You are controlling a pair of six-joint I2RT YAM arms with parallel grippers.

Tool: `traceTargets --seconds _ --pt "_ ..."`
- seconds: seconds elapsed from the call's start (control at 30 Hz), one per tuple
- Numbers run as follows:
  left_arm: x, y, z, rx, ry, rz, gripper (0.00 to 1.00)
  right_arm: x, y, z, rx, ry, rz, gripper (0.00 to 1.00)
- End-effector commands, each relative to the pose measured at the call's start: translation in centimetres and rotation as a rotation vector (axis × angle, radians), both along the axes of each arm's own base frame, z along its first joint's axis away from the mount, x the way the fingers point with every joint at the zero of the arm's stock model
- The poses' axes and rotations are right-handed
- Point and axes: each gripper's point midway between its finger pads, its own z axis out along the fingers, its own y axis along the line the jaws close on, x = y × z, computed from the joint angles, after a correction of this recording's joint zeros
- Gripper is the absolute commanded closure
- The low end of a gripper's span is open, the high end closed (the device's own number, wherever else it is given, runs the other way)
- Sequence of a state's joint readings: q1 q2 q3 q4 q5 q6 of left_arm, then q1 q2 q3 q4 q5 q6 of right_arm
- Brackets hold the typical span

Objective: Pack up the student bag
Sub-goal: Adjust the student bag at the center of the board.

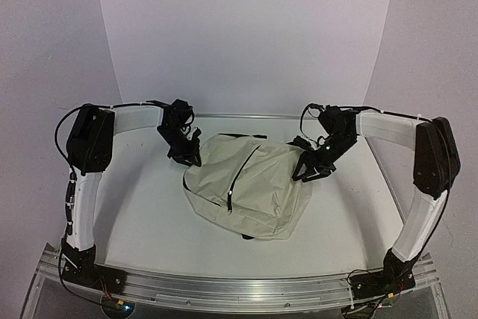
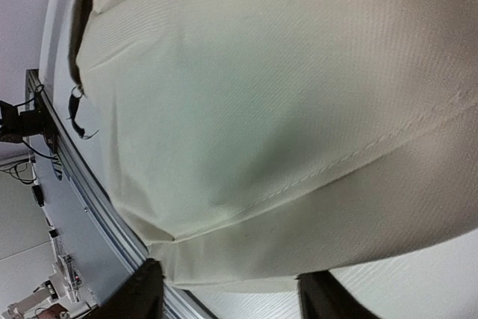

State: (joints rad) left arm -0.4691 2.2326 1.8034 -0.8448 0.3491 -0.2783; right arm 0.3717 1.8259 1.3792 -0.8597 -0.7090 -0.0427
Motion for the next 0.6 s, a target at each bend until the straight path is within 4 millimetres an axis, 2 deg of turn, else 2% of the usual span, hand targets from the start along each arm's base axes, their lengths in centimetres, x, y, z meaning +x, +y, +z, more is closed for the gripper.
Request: traceTargets --seconds 0.0,0.07,0.1,0.23,0.3,0.33,0.37,0.43,0.5,0.57 --pt "-4.5 -0.7 3.6 -0.061 -0.007 -0.030 0.91 5.8 0.9 0.5 -0.038 -0.123 -0.023 0.65" --pt "-7.2 -0.8 4.0 -0.057 -0.013 -0.051 0.99 8.9 1.6 1.0 -0.047 -0.180 -0.035 0.75" --pt "-8.6 -1.0 4.3 -0.062 -0.015 -0.062 1.00 10.5 1.9 1.3 -0.051 -0.212 -0.039 0.77" --pt "-15.5 -3.9 5.0 -0.086 0.001 -0.194 1.00 16.0 4.0 3.0 -0.015 -0.315 -0.058 0.78" --pt "-18.5 -4.9 4.9 -0.074 0.043 -0.240 0.99 17.9 5.6 3.8 0.030 -0.346 -0.058 0.77" --pt "-19.4 -5.1 5.0 -0.076 0.064 -0.236 0.95 18.5 6.6 4.2 0.049 -0.366 -0.048 0.77" --pt "-20.1 -5.2 5.2 -0.080 0.083 -0.229 0.91 19.1 7.5 4.7 0.068 -0.387 -0.037 0.76" --pt "-20.3 -5.2 6.5 -0.111 0.074 -0.199 0.78 19.2 9.0 5.8 0.107 -0.414 -0.015 0.68" --pt "-19.7 -5.4 9.1 -0.155 0.010 -0.178 0.63 19.1 9.6 7.2 0.132 -0.440 -0.004 0.53" --pt "-18.2 -5.4 11.7 -0.167 -0.069 -0.154 0.49 18.9 9.0 9.2 0.126 -0.476 -0.017 0.32"
